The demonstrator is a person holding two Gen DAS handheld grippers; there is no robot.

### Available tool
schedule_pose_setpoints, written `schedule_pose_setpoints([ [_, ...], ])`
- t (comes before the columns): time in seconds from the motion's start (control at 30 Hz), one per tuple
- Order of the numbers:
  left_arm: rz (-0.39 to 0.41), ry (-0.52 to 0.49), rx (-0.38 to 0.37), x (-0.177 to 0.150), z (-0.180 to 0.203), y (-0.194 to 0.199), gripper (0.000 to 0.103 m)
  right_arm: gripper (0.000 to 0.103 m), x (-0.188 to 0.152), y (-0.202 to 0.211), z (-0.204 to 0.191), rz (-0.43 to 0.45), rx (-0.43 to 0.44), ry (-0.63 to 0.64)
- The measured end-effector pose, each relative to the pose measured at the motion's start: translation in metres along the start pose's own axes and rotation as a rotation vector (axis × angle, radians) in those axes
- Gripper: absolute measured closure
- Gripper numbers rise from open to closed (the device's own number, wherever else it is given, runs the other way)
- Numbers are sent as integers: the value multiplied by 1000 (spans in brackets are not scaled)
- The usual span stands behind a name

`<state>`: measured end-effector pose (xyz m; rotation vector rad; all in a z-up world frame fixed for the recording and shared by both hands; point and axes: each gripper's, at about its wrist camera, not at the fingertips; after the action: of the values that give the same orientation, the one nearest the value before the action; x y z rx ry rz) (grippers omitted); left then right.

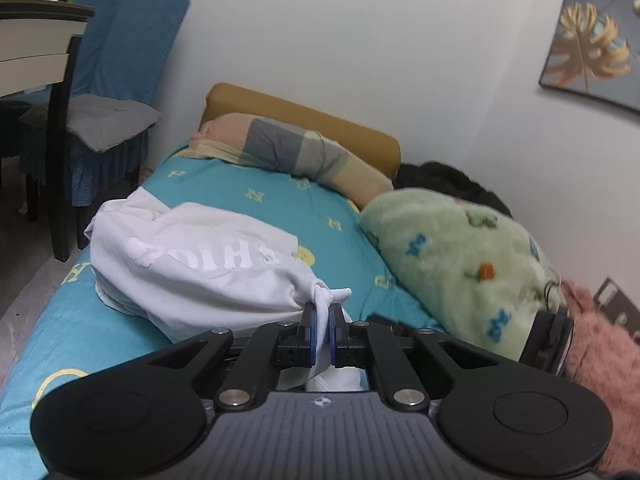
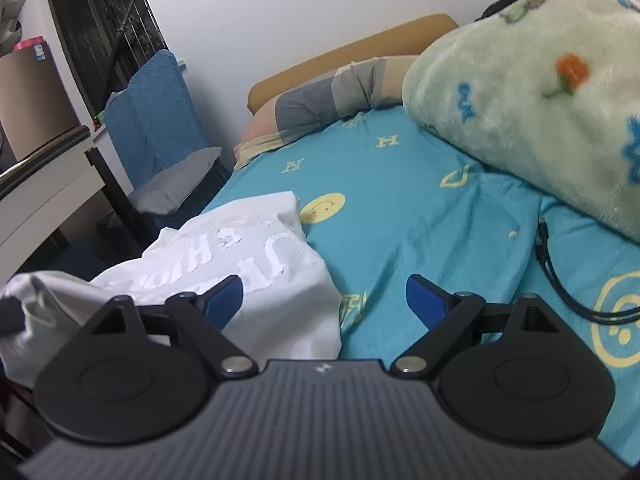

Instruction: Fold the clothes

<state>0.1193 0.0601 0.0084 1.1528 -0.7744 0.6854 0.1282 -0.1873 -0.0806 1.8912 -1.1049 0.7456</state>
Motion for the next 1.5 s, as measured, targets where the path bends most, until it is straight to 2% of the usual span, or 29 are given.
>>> schedule_pose_setpoints([
  [0.13,7,13,14,4,-3,4,97,13,-3,9,-10,-7,93,30],
  [0.37,3,36,14,9,-10,8,97,13,-12,16,-53,-30,337,193],
  [0.43,0,51,12,10,-12,8,97,13,-17,11,-63,-53,371,243],
  [0.5,8,59,9,11,-14,8,97,13,-24,-2,-70,-90,326,288],
  [0.57,15,68,5,13,-15,8,97,13,-29,-18,-68,-145,234,306],
  [0.63,22,81,-4,15,-16,9,97,13,-30,-25,-56,-143,141,271],
  [0.7,20,85,-7,15,-15,8,97,13,-18,-20,-37,-76,90,176],
  [0.8,5,60,-22,12,-9,6,97,13,14,15,-9,164,92,-9],
  [0.87,7,31,-44,7,-2,8,98,12,30,27,2,223,84,-68],
  [0.97,35,-5,-69,5,7,15,98,12,31,24,8,166,18,-69],
  [1.03,41,6,-45,5,3,18,99,12,24,17,9,108,-40,-46],
  [1.17,52,26,3,7,-6,24,99,13,1,-17,9,-103,-192,49],
  [1.23,58,37,26,7,-10,27,101,13,-9,-18,10,-130,-230,83],
  [1.27,61,42,38,8,-12,28,102,13,-8,-12,8,-91,-263,98],
  [1.33,62,51,63,8,-17,30,102,13,1,10,-8,70,-313,195],
  [1.37,24,49,80,8,-19,24,102,13,7,21,-18,149,-314,251],
  [1.47,-82,31,112,3,-22,8,102,13,22,45,-40,273,-242,316],
  [1.5,-113,9,107,1,-20,3,101,13,24,49,-45,280,-212,330],
])
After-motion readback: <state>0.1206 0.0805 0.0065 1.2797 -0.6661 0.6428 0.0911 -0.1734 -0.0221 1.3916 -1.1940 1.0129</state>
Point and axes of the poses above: each gripper's, at about its wrist camera, not at the fingertips, and y roughly against the way its jaws point, z to its right, x to its top, and after that the axes turned 14 degrees about x, right-handed
